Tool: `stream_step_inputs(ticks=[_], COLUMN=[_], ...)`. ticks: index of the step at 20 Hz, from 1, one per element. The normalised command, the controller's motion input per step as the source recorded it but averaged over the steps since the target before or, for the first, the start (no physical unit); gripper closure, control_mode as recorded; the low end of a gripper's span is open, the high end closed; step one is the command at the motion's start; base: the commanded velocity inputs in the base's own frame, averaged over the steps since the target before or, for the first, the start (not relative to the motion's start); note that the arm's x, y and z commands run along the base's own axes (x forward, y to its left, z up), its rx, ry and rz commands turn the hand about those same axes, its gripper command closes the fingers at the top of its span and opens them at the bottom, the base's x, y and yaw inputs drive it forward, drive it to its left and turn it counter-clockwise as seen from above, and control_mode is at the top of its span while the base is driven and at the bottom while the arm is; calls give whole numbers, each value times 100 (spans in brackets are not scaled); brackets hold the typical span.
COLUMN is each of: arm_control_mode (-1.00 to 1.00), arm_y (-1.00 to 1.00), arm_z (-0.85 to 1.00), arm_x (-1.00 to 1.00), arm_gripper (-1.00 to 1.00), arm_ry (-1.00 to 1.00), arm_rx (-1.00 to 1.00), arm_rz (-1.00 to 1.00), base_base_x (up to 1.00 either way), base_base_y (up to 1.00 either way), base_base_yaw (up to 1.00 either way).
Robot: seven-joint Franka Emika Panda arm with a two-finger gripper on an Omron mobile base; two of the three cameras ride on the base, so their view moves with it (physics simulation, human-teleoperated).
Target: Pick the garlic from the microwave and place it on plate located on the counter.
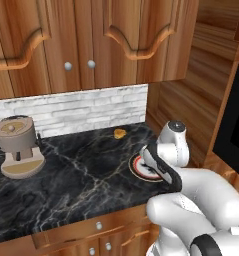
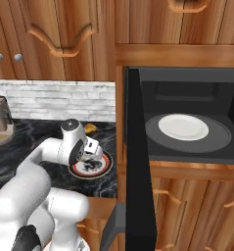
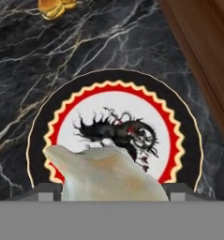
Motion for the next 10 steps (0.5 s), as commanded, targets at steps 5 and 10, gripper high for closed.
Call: stream_step_inputs(ticks=[5, 10], arm_control_mode=[-100, -100], arm_y=[0, 0], arm_z=[-33, -20], arm_x=[29, 30], arm_gripper=[100, 100], arm_ry=[0, 3], arm_rx=[0, 0], arm_rz=[0, 0], base_base_x=[0, 0], base_base_y=[0, 0], base_base_yaw=[0, 0])
